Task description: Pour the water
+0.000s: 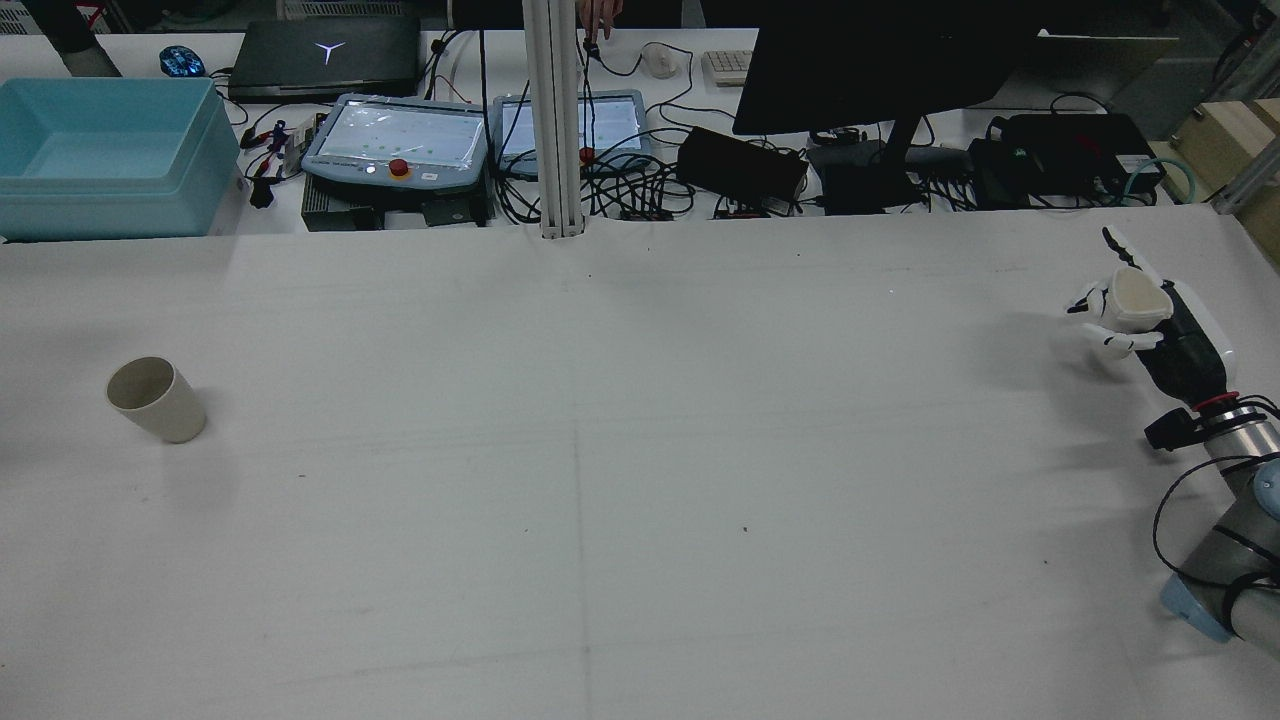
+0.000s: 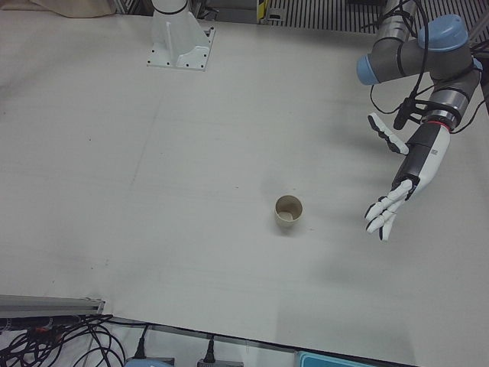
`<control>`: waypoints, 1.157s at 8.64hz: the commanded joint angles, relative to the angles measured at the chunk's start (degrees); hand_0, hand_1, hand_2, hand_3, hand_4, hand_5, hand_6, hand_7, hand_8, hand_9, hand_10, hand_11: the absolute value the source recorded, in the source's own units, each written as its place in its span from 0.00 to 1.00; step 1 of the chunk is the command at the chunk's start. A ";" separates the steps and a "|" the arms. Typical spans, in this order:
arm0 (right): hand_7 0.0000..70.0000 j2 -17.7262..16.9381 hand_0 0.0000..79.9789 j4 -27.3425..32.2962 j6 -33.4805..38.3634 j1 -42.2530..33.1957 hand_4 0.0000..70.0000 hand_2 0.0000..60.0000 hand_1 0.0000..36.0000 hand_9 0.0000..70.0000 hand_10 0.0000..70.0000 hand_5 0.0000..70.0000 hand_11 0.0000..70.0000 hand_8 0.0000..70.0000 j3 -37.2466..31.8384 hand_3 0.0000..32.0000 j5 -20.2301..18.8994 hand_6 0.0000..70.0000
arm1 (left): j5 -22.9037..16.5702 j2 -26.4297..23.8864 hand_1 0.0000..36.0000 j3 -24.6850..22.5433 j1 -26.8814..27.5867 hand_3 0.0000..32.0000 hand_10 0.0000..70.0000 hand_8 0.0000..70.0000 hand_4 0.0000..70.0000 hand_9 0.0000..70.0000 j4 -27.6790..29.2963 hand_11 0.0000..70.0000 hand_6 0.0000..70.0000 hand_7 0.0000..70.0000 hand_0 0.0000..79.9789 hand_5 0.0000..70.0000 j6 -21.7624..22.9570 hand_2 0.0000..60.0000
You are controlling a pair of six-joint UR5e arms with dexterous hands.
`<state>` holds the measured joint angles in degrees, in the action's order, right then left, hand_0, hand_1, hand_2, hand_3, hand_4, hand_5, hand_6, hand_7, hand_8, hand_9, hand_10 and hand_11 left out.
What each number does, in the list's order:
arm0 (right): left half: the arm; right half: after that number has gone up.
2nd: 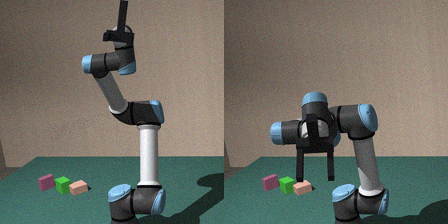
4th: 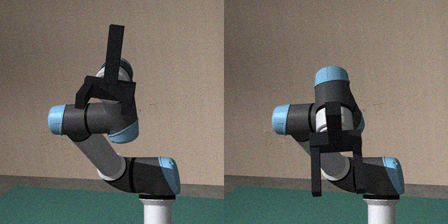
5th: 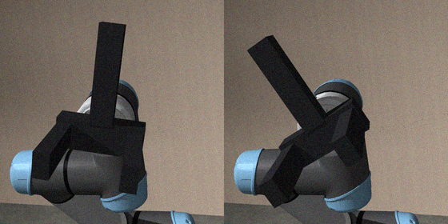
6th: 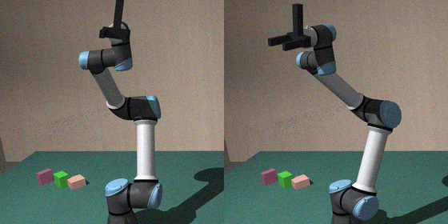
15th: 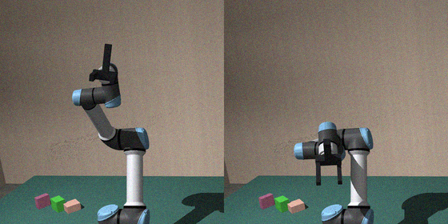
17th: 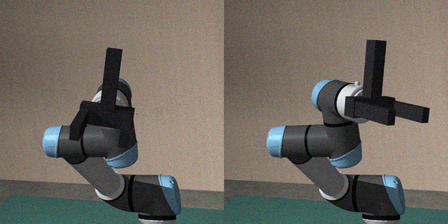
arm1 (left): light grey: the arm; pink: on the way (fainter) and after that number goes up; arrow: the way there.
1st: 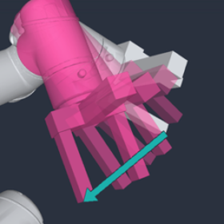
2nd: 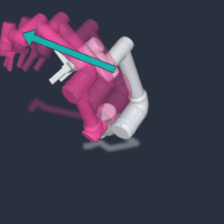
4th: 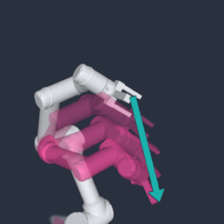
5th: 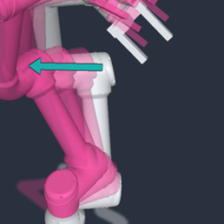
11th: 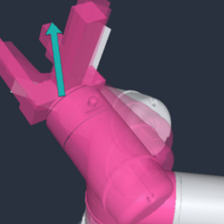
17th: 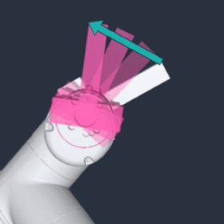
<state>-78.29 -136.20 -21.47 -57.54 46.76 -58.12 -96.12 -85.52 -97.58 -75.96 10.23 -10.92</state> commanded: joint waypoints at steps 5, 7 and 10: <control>0.00 -3.87 0.65 -0.21 8.01 -1.17 0.00 0.00 0.43 0.00 0.00 0.06 0.00 0.00 4.00 1.00 -1.29 0.00 | -1.78 3.69 0.00 -4.71 0.02 0.06 0.00 0.03 0.38 0.00 -2.39 0.00 0.16 0.12 0.48 0.00 0.72 0.00; 0.00 -6.87 0.66 -1.87 8.03 -13.57 0.00 0.00 0.45 0.00 0.00 0.06 0.00 0.00 10.34 1.00 -15.89 0.00 | -2.49 4.57 0.00 -7.87 0.02 0.09 0.00 0.03 0.38 0.00 -5.20 0.00 0.16 0.13 0.48 0.00 0.90 0.00; 0.00 -17.29 0.65 -6.61 8.55 -22.86 0.00 0.00 0.45 0.00 0.00 0.06 0.00 0.00 25.43 1.00 -29.40 0.00 | -2.49 4.66 0.00 -11.65 0.37 0.13 0.00 0.03 0.36 0.00 -10.12 0.00 0.15 0.12 0.49 0.00 1.25 0.00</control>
<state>-87.13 -139.80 -13.48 -73.42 60.59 -78.33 -98.54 -81.06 -106.19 -75.84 3.77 -10.08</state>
